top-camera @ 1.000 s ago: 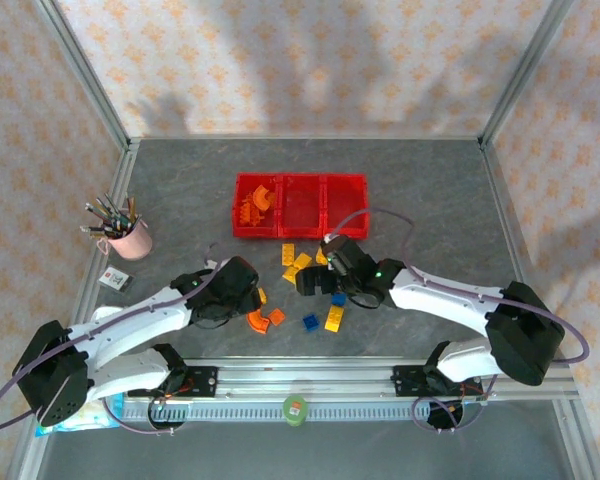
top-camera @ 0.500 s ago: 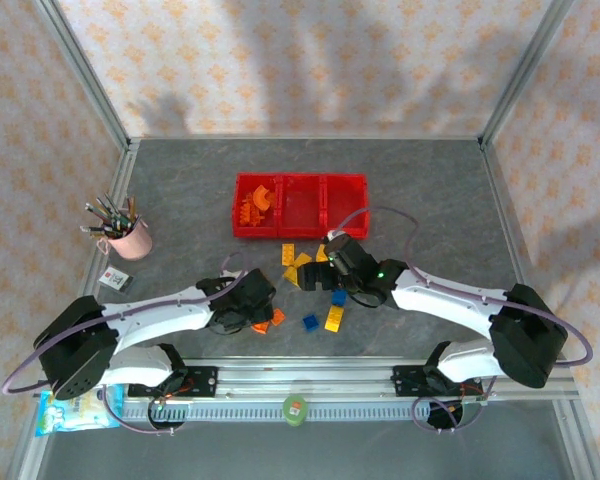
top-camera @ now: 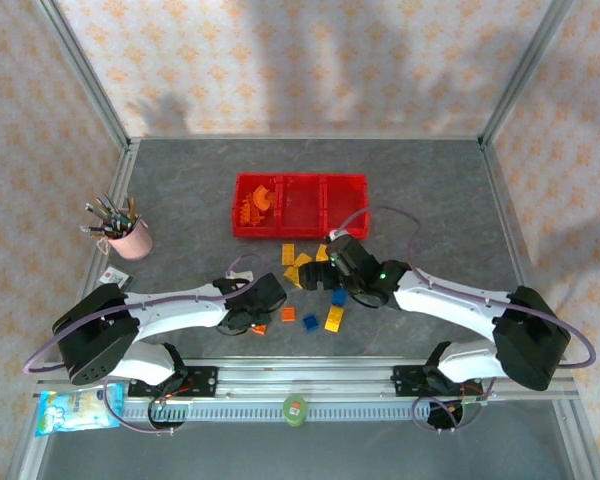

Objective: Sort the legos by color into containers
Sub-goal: Pick up the lego from the middle-left of the table, then place the lego in the container.

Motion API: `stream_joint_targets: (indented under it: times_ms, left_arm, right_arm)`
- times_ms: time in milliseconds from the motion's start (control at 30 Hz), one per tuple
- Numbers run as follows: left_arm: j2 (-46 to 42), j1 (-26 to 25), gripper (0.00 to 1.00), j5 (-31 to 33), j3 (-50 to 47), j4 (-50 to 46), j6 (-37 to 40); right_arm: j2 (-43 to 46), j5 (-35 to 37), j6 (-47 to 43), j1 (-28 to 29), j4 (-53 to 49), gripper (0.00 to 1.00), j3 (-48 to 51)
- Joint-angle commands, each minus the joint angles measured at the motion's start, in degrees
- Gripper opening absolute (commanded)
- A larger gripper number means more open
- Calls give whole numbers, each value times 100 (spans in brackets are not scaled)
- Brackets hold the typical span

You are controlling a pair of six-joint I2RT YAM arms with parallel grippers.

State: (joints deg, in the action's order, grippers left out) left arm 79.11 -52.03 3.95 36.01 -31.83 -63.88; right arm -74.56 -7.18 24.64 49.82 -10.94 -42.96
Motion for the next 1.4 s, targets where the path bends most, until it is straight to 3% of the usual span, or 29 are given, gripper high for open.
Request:
stream_joint_targets:
  times_ms: [0,133,400,767,1033,1367]
  left_arm:
    - [151,9,44,156,-175,359,-137]
    - [40,11,35,176,-127,413,-56]
    - [-453,6,30,209,-28,184,-16]
    - [-965,115,28,1120,1219,-1205,411]
    - [-566,1254,28,1455,2467,-1017,1579]
    - [1179,2482,28,1192,3887,-183,2920]
  right_arm:
    - [135,242,28,1,25,100,45]
    - [92,253,25,-3,39,100,-34]
    - [139,168,33,-34,44,100,-177]
    - [274,-212,142,-386,182,100,-386]
    - [121,-281,332,-710,345,100,-617]
    - [-323,-251,349,-851,339,100,-1001]
